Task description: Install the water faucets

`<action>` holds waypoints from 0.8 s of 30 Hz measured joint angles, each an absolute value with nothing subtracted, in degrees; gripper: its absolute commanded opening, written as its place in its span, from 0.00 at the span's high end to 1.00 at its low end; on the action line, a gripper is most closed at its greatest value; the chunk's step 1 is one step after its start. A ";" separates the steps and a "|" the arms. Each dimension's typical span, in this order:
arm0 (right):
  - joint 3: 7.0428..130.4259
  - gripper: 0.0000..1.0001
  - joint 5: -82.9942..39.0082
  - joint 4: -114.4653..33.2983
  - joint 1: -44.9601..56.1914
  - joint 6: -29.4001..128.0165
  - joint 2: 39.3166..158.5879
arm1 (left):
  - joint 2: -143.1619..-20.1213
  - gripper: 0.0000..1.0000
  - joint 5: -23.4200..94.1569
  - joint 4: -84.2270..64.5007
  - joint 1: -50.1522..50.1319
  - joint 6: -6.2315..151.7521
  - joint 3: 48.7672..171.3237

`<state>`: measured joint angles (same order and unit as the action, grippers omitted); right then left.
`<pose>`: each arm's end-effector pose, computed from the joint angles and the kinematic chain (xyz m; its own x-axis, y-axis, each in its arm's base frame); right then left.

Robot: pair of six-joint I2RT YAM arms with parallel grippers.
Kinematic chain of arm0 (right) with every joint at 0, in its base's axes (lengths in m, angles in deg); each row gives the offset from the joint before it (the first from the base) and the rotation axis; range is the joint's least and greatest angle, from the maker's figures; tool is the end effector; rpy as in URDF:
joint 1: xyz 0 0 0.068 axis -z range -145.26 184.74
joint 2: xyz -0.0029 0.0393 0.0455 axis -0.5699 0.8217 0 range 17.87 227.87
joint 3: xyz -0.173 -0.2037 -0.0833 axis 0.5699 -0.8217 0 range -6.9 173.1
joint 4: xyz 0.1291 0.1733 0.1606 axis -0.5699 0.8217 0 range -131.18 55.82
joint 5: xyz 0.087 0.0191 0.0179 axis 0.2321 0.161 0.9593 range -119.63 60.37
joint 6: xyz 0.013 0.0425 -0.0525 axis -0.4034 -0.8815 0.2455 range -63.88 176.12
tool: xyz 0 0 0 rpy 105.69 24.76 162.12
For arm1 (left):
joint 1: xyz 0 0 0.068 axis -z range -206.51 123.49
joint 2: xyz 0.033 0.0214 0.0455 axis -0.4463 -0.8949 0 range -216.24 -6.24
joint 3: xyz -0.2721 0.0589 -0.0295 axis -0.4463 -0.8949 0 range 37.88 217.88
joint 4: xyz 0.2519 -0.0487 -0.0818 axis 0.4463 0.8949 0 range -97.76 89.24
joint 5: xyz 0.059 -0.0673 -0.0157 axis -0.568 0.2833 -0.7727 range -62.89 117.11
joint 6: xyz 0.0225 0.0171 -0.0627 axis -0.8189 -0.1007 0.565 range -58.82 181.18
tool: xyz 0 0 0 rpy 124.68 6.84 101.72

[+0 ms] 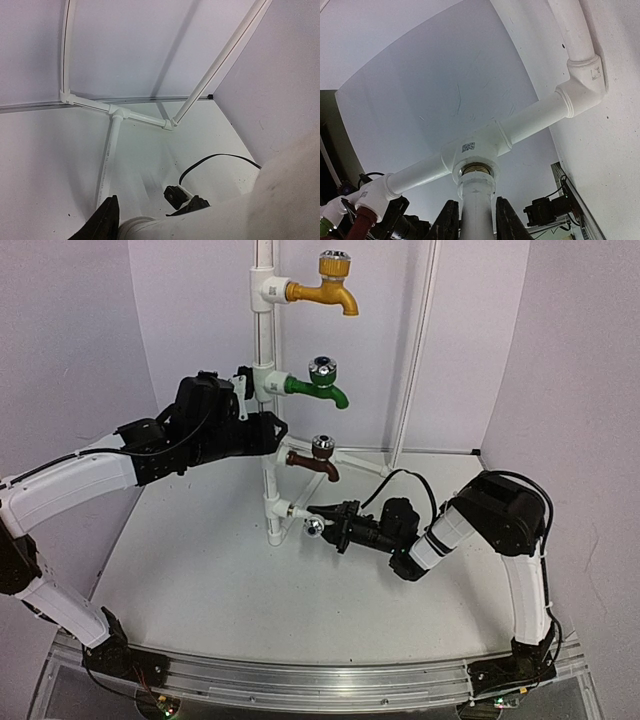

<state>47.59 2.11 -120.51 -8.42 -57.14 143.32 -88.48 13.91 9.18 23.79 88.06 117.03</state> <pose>0.2984 0.3201 0.1323 -0.9252 0.2034 0.3203 0.2821 -0.1958 0.9392 0.2397 -0.2687 0.3847 -0.4718 -0.1207 -0.8734 0.4470 0.8211 -0.3550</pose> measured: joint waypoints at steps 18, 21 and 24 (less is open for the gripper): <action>25.61 0.02 -2.82 -112.37 -0.54 -35.40 122.60 | -85.27 1.00 17.77 14.04 24.69 90.91 116.81; 24.73 0.02 -2.07 -102.07 1.80 -10.24 113.55 | -85.25 1.00 18.24 14.10 24.65 90.68 116.80; 25.93 0.02 -5.90 -88.56 -1.44 19.26 102.05 | -85.15 1.00 18.61 14.23 24.65 90.36 116.80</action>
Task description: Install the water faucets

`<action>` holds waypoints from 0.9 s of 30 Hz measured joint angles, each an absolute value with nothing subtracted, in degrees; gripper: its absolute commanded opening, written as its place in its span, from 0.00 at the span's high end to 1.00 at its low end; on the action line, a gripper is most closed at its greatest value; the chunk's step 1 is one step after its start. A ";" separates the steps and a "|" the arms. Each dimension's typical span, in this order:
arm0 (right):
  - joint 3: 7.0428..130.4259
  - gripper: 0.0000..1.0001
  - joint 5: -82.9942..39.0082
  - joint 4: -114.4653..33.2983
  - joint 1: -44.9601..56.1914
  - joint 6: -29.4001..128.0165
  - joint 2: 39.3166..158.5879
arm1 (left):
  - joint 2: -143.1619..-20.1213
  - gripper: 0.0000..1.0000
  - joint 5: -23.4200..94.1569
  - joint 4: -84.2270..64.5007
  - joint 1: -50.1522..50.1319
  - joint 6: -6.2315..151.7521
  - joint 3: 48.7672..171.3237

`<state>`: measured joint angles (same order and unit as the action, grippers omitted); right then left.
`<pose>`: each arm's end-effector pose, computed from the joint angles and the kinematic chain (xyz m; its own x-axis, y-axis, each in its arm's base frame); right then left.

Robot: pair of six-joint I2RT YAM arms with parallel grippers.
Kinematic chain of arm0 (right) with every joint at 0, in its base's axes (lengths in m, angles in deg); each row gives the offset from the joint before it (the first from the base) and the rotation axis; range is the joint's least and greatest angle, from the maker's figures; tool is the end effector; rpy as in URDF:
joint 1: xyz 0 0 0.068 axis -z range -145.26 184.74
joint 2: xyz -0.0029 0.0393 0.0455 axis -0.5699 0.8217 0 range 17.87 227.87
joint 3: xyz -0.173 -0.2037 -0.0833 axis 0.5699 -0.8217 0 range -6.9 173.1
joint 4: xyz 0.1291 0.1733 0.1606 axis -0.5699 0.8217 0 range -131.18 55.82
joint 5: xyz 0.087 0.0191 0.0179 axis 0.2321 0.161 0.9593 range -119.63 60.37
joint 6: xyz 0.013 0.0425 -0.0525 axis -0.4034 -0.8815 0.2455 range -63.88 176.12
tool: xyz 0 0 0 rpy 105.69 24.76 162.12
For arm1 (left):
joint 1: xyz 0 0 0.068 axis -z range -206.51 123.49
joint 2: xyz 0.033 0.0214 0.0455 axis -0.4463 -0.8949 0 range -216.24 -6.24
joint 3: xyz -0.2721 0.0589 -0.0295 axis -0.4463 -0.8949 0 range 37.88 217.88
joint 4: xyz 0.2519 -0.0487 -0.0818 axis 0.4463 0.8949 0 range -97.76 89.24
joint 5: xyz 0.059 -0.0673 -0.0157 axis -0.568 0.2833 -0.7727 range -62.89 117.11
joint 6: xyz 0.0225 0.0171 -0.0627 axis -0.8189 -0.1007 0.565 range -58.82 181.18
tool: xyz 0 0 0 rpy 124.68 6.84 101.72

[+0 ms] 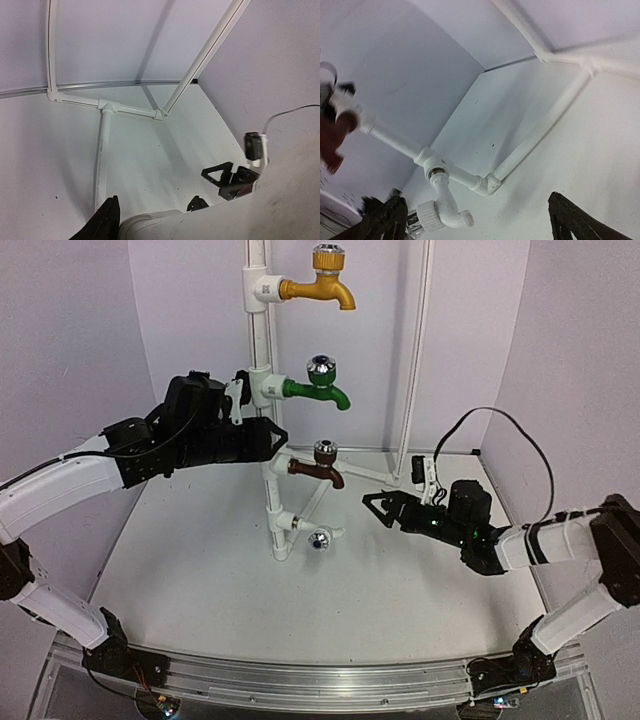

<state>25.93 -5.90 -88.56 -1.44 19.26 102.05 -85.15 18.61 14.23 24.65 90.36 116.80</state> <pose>0.2467 0.2083 0.2144 -0.5633 0.2683 -0.7815 -0.6582 0.4261 0.6207 0.2201 -0.2601 0.3916 -0.5386 -0.0999 -0.8366 0.4831 0.7769 -0.4038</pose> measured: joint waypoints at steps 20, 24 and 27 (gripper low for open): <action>29.26 0.21 4.54 -78.39 -10.05 103.80 103.66 | -84.54 1.00 21.04 15.24 24.65 89.26 116.79; 29.87 0.28 4.22 -81.54 -11.39 103.99 107.41 | -84.52 1.00 21.14 15.29 24.65 89.21 116.79; 29.93 0.35 3.07 -86.18 -12.13 102.78 110.24 | -84.52 1.00 21.15 15.30 24.65 89.21 116.79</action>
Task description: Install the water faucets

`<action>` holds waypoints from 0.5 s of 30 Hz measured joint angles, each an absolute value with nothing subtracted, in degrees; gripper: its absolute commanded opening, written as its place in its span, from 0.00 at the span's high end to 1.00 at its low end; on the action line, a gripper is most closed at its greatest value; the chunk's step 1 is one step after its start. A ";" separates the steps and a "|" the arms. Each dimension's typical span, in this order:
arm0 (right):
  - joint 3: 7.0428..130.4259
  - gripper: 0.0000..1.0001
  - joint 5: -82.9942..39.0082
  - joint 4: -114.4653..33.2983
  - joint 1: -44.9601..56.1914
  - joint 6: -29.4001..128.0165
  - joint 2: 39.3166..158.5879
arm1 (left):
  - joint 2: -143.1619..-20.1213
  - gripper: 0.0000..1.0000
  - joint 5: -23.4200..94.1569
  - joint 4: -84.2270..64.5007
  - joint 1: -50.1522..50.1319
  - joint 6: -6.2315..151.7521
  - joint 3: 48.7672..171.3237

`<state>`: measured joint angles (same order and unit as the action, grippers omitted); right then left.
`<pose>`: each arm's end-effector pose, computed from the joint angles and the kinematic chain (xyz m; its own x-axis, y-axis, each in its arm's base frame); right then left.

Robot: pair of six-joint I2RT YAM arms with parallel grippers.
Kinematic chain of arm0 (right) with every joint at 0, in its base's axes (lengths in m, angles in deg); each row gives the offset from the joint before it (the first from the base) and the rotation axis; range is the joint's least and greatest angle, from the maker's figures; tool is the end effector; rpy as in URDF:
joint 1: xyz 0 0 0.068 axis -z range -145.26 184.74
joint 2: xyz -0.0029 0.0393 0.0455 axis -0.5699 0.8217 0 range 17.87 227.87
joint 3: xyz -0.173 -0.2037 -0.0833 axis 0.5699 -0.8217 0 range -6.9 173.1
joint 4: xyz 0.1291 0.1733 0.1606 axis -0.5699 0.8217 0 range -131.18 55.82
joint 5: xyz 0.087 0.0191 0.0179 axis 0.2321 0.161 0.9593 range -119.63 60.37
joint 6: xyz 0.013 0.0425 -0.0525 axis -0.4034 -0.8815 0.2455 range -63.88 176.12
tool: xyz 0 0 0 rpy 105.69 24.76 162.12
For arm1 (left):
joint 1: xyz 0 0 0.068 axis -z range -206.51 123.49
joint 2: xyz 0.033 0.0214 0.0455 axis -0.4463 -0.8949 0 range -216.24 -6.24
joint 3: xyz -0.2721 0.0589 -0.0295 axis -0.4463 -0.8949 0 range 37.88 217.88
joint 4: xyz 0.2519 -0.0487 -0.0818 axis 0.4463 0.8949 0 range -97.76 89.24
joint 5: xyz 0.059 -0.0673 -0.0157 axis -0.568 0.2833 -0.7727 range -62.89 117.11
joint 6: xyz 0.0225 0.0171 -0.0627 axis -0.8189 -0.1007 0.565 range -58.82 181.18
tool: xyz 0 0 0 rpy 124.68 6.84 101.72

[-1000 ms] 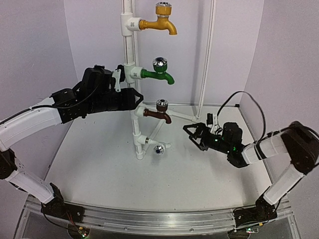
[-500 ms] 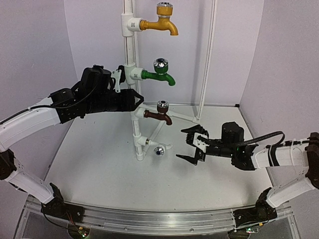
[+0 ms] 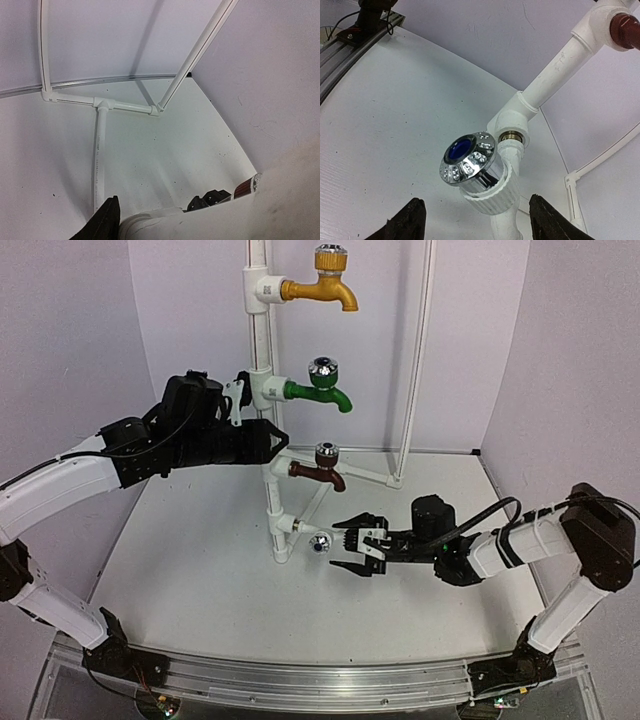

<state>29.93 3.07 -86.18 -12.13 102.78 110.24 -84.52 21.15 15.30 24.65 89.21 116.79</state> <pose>0.2122 0.2707 0.1876 0.6250 -0.2281 -0.7466 -0.7616 0.0318 -0.6472 0.2159 -0.2587 0.3927 -0.5470 -0.0659 -0.8346 0.5183 0.7563 -0.3994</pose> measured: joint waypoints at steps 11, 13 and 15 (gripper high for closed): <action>32.20 0.44 1.27 -92.70 -12.44 95.89 114.76 | -84.52 1.00 21.15 15.31 24.65 89.23 116.79; 32.46 0.45 1.34 -92.98 -12.44 94.36 115.38 | -84.52 1.00 21.15 15.31 24.65 89.21 116.81; 32.83 0.47 1.45 -93.10 -12.44 92.81 116.08 | -84.52 1.00 21.15 15.31 24.65 89.22 116.79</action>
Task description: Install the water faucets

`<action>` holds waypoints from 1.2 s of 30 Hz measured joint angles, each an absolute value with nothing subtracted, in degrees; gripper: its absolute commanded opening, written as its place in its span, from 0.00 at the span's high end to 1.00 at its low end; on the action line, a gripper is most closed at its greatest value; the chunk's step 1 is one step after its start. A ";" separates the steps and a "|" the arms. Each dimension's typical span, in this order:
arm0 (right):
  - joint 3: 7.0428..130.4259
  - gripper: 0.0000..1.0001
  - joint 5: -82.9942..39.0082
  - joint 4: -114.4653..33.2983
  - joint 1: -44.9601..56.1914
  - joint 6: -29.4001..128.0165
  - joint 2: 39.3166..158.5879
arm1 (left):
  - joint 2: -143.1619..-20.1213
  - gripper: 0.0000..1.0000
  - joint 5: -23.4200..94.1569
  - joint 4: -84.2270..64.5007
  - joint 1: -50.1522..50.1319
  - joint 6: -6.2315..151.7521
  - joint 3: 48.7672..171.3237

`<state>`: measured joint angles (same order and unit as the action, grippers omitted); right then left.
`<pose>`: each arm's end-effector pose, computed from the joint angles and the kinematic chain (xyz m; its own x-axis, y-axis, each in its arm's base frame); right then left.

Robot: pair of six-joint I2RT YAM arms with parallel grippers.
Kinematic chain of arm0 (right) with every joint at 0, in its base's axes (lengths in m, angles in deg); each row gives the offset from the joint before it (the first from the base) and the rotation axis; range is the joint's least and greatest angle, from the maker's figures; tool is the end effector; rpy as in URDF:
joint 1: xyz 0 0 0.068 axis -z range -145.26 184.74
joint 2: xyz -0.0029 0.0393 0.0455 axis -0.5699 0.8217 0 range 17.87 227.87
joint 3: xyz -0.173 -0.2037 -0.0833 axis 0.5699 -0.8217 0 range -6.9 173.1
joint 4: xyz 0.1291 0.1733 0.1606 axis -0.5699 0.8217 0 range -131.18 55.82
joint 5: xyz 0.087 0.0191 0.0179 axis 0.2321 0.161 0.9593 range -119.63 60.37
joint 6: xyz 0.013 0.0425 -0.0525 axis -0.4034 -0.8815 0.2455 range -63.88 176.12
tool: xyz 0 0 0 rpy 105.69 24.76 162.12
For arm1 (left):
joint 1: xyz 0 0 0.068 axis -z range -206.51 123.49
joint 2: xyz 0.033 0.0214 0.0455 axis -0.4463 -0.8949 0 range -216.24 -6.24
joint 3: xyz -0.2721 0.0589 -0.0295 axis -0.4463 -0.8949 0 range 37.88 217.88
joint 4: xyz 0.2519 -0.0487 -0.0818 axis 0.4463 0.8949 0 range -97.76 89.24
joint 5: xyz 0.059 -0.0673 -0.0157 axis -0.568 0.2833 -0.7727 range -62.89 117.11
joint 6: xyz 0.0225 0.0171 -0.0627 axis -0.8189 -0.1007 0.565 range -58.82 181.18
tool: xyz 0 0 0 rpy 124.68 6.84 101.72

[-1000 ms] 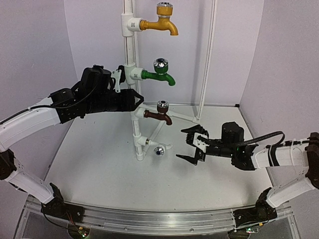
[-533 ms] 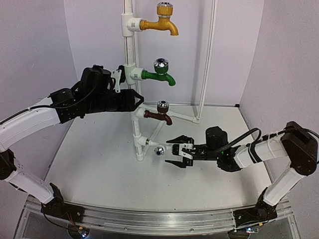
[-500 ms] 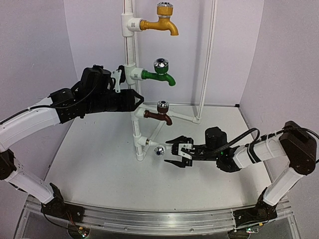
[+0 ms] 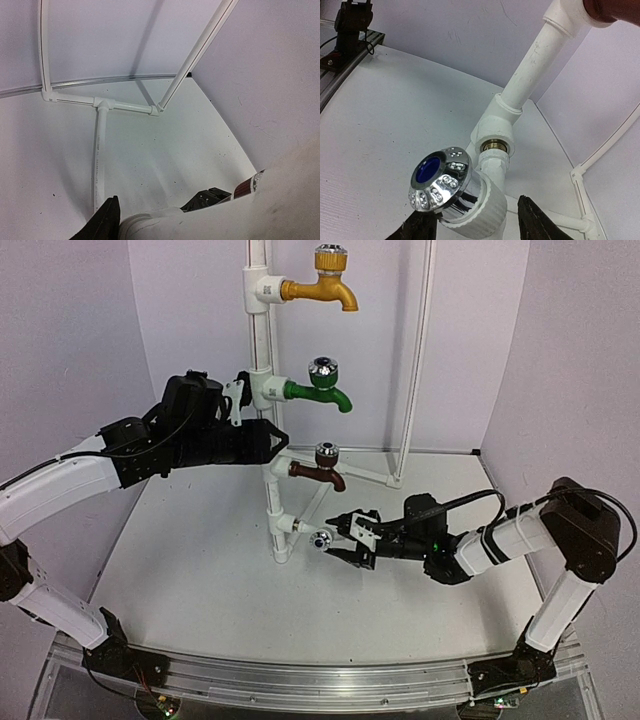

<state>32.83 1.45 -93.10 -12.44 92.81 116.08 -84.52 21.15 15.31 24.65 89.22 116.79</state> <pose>0.2256 0.2859 0.1836 0.5214 -0.1902 -0.8318 -0.8296 0.1151 -0.5463 0.2159 -0.2587 0.3926 -0.5471 -0.0659 -0.8344 0.5181 0.7563 -0.3995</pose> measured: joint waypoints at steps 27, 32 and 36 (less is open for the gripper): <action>34.60 0.92 2.31 -104.56 -12.20 6.67 120.14 | -84.32 1.00 21.30 15.68 24.43 89.23 116.81; 34.20 0.98 -0.65 -106.84 -12.16 -13.18 121.04 | -84.32 1.00 21.32 15.71 24.43 89.24 116.81; 34.20 0.96 -1.96 -108.77 -12.00 -23.87 122.22 | -84.32 1.00 21.26 15.78 24.43 89.24 116.81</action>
